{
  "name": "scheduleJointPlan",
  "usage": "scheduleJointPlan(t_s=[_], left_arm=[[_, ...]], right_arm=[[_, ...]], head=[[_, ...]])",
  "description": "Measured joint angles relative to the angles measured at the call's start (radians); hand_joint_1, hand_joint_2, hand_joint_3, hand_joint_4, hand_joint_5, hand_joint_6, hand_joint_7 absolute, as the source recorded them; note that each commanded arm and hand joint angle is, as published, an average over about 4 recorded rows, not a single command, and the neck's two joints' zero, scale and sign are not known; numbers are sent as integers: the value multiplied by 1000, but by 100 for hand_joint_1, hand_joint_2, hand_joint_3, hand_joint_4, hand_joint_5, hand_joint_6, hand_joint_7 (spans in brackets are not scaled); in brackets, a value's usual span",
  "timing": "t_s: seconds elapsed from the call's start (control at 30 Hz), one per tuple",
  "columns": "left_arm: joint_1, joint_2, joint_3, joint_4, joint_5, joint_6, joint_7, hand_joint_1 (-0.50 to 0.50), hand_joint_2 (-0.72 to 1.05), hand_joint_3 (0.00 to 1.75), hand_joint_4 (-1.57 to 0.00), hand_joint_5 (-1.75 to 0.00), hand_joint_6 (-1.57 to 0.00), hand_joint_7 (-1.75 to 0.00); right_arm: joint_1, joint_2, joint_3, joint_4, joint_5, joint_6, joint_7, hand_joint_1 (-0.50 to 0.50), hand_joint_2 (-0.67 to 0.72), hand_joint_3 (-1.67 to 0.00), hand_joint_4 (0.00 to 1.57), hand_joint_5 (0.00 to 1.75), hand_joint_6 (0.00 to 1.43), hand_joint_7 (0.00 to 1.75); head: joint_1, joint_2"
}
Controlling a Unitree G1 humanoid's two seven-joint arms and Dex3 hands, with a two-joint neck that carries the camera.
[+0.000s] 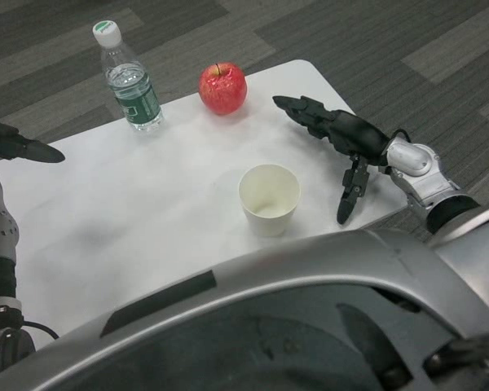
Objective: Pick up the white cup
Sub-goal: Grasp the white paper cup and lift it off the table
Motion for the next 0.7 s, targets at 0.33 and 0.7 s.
scheduleJointPlan(t_s=[0.33,0.7], left_arm=[[-15,4,-6,19,0,1,0,-37,-55,9,0,-21,0,-42],[-33,8,-25,28,0,8,0,-37,-55,9,0,-21,0,-42]], right_arm=[[36,4,-13,-104,-2,20,67,-42,66,0,0,0,0,14],[63,17,38,-170,-2,23,73,-42,66,0,0,0,0,14]], head=[[-26,-12],[-56,0]])
